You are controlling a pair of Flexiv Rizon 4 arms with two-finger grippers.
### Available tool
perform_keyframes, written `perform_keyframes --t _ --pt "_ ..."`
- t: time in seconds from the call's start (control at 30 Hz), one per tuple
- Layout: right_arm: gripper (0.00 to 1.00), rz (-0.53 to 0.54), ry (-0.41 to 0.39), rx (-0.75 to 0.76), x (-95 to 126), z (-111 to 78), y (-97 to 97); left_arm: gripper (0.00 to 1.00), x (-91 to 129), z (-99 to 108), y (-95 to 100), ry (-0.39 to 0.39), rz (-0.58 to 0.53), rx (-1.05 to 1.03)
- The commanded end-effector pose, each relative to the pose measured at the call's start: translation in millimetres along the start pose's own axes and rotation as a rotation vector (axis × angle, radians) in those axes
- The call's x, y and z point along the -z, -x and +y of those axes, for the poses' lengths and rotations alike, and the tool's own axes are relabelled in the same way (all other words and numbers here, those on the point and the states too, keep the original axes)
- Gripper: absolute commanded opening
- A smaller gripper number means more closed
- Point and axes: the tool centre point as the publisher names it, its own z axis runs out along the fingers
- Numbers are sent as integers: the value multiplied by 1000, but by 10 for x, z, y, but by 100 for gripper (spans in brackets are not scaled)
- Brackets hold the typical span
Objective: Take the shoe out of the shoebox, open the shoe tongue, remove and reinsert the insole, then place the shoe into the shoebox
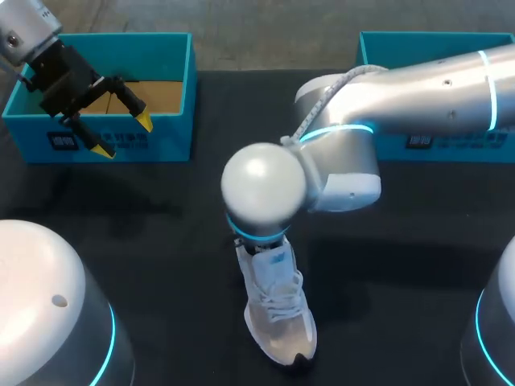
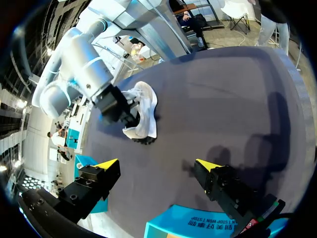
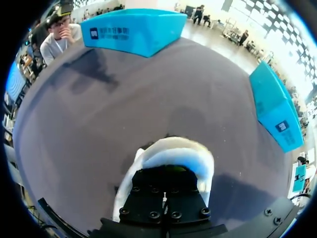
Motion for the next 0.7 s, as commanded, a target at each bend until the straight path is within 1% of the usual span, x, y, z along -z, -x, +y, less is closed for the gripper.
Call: perform_keyframes --t 0.03,0.2,0.3,0.4,0.43,0.5,0.53,0.6,0.63,0.7 --pt "0 54 -18 -1 -167 6 51 100 2 -8 -2 2 3 0" --pt "0 72 -34 -12 -258 -61 22 100 2 -8 -2 2 3 0" --pt "0 75 -36 -14 -256 -84 6 100 2 -8 -2 2 3 0" --pt "0 78 -38 -22 -201 -123 -11 100 2 -8 -2 2 3 0" --pt "0 74 -33 -32 -97 -137 -9 100 2 -8 -2 2 3 0" --pt "0 67 -30 -33 -60 -137 -8 100 2 -8 -2 2 3 0" --pt "0 57 -21 -32 73 -132 -5 100 2 -8 -2 2 3 0" --pt "0 50 -19 -31 110 -128 -7 100 2 -8 -2 2 3 0" --pt "0 31 -14 -23 240 -117 -18 100 2 -8 -2 2 3 0" --pt "0 26 -14 -22 273 -115 -18 100 2 -8 -2 2 3 0"
